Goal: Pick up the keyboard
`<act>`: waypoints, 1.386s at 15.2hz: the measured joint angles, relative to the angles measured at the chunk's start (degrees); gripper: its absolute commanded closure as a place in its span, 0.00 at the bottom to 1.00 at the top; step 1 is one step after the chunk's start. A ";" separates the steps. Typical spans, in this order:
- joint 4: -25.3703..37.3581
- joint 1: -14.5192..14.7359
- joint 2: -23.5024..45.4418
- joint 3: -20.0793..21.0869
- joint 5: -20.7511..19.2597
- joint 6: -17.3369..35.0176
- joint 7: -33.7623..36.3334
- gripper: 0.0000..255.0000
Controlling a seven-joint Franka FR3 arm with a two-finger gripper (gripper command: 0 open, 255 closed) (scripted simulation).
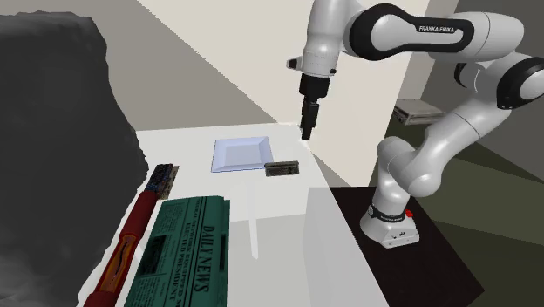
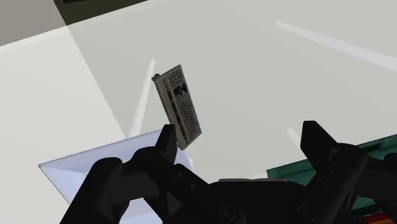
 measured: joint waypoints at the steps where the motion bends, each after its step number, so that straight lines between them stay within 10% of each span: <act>1: 0.00 0.00 0.00 0.00 0.00 0.00 0.00 0.00; 13: 4.25 -1.79 23.97 8.68 -19.96 4.42 0.29 0.00; 21: 0.43 -2.00 26.57 9.10 -22.14 9.53 1.91 0.00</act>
